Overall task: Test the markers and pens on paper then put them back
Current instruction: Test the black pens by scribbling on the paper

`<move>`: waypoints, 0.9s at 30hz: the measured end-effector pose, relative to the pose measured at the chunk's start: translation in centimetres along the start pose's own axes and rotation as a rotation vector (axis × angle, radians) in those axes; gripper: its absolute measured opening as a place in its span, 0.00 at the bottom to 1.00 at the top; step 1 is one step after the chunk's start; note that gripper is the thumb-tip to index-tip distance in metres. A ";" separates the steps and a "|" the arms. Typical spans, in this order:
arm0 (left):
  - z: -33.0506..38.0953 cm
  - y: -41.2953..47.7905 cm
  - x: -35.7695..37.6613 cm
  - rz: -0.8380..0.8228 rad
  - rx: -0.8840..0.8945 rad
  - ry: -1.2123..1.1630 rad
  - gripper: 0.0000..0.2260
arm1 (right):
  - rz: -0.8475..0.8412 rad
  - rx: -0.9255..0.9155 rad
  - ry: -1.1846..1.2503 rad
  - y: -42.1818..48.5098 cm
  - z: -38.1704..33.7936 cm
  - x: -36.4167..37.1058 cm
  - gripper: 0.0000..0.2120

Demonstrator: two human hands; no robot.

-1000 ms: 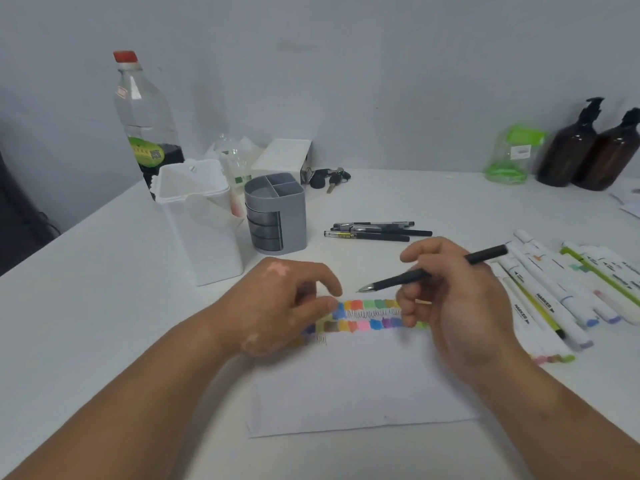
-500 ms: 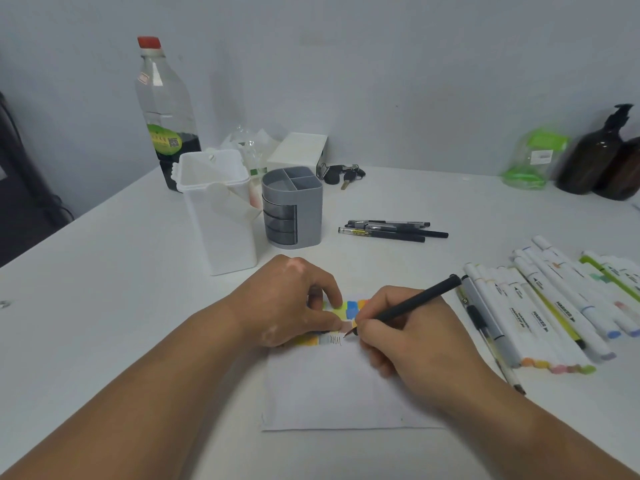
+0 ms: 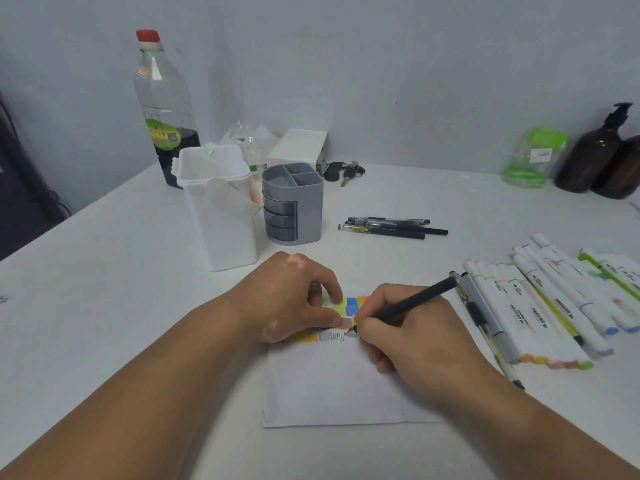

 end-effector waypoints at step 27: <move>-1.2 -0.5 -1.9 0.131 -0.160 -0.298 0.09 | 0.345 -0.027 0.393 0.5 0.4 -5.9 0.11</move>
Point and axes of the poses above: each hand's wrist, its own y-axis towards the middle knuckle, its own x-axis out of the palm, z = x × y, the point moved 10 cm from there along y, towards the middle knuckle, and after that the axes turned 9 degrees about -x, right-handed, at the moved point
